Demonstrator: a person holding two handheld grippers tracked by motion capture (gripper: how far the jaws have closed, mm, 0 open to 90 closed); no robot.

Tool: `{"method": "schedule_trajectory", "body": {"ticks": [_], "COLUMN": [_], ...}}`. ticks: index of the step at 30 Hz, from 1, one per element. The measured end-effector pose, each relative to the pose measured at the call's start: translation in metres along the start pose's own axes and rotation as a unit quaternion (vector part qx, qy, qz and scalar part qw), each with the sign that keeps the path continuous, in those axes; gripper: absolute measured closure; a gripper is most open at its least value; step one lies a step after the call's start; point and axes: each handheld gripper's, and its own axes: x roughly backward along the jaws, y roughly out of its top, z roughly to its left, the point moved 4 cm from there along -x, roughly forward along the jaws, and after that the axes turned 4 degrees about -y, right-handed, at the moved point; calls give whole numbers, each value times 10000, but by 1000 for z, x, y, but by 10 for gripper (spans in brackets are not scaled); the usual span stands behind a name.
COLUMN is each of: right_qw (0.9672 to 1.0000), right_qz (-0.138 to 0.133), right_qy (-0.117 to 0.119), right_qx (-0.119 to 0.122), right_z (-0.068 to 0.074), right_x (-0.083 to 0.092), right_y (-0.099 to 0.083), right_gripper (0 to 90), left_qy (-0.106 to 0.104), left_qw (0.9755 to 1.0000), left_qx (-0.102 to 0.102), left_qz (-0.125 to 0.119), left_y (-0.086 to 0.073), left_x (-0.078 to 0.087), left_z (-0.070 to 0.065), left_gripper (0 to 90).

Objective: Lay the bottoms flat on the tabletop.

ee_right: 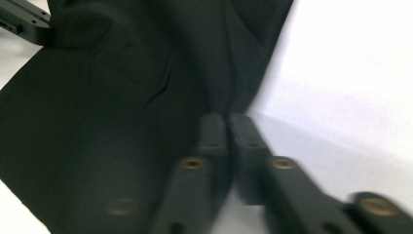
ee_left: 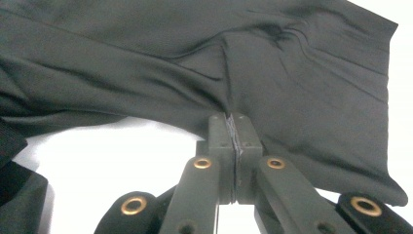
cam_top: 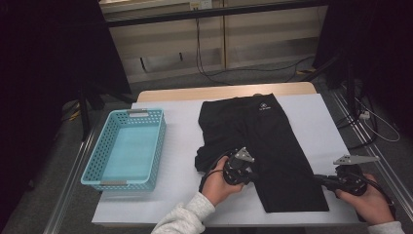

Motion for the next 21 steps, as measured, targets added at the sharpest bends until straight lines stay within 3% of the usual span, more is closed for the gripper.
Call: {"method": "schedule_trajectory", "body": {"ticks": [1, 4, 5, 8, 9, 11, 12, 14, 17, 19, 21], "right_qw": [9999, 9993, 9987, 9977, 9972, 9967, 9969, 9961, 9960, 9970, 9972], "right_qz": [-115, -356, -451, -560, -560, -550, -499, -411, -350, -319, -343], "right_qy": [-56, -144, -222, -391, -485, -591, -599, -783, -826, -697, -666], "right_qx": [5, 2, -10, -1, 2, 61, 41, 27, 32, -69, -86], "right_z": [-1, -5, -6, -10, -11, -12, -13, -17, -19, -21, -25], "right_x": [-1, -4, -6, -17, -22, -31, -37, -45, -51, -52, -52], "right_y": [2, 15, 20, 35, 38, 45, 48, 51, 52, 53, 53], "right_gripper": [697, 628, 605, 599, 603, 601, 620, 637, 771, 888, 900], "left_qy": [4, 54, 195, 231, 275, 495, 401, 498, 577, 643, 760], "left_qw": [10000, 9999, 9998, 9995, 9994, 9986, 9988, 9981, 9976, 9970, 9956], "left_qx": [-70, -104, -62, 4, -10, 11, 45, 41, -15, -45, -14], "left_qz": [7, -35, -74, -226, -204, -203, -287, -366, -379, -422, -545], "left_y": [0, 1, 2, 4, 4, 4, 4, 4, 4, 5, 6], "left_x": [1, 4, 6, 12, 14, 19, 20, 24, 32, 38, 45], "left_z": [1, 2, 2, 5, 7, 11, 13, 16, 20, 22, 26], "left_gripper": [890, 871, 840, 660, 647, 570, 541, 480, 424, 379, 324]}}
